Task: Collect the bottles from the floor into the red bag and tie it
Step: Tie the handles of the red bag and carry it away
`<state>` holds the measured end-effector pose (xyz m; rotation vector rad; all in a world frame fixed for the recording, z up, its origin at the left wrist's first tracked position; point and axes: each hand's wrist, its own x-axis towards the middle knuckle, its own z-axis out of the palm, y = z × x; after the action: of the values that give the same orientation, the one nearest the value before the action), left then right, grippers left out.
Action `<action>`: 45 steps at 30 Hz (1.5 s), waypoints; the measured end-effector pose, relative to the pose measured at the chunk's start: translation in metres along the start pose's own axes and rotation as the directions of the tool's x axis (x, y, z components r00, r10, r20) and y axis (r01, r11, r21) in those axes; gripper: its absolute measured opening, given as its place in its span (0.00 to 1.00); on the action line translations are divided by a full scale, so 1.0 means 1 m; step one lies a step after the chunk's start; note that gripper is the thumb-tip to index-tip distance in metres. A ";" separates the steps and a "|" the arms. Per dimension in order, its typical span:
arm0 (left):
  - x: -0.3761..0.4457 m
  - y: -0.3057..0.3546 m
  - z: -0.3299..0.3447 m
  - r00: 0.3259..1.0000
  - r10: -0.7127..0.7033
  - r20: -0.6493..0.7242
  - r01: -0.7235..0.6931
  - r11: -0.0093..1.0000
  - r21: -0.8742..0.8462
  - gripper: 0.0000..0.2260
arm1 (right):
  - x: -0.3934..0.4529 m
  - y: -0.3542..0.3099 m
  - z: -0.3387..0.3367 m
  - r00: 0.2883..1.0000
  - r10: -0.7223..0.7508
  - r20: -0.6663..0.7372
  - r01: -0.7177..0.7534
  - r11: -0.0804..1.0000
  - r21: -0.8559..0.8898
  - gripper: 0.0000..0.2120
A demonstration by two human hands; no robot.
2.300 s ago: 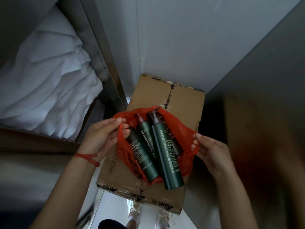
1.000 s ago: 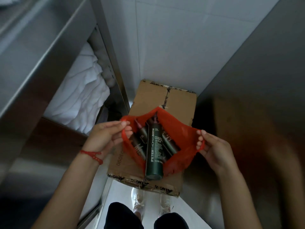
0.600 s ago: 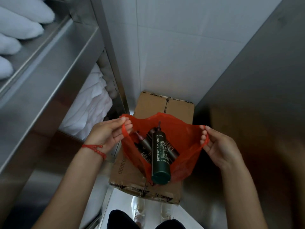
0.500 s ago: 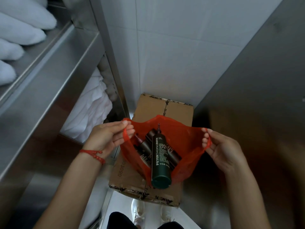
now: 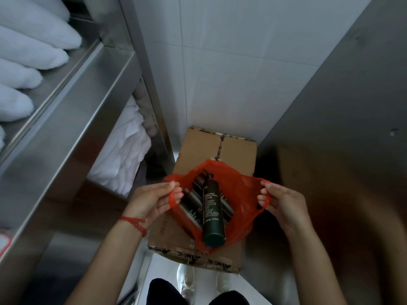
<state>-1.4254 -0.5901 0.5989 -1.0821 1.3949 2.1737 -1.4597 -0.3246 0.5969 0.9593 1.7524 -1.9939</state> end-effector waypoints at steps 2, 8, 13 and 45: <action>-0.007 -0.003 -0.004 1.000 -0.004 0.000 0.004 1.000 0.002 0.05 | -0.006 0.002 -0.003 1.000 0.006 0.026 -0.006 1.000 0.023 0.06; -0.026 0.016 -0.009 0.998 0.064 0.030 -0.062 0.997 -0.050 0.05 | -0.019 -0.007 -0.005 0.994 -0.016 0.110 0.002 0.992 0.126 0.07; -0.027 0.036 -0.004 0.991 0.130 -0.026 -0.132 0.987 -0.095 0.06 | -0.018 -0.025 -0.001 0.993 -0.035 0.117 0.012 0.981 0.195 0.07; -0.026 0.028 0.008 0.968 0.252 -0.016 -0.249 0.963 0.104 0.06 | -0.019 -0.022 0.009 0.978 -0.168 0.124 0.170 0.985 -0.007 0.08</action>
<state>-1.4300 -0.5930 0.6374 -0.9482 1.7185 2.2347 -1.4619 -0.3330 0.6261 0.6855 1.8333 -2.0883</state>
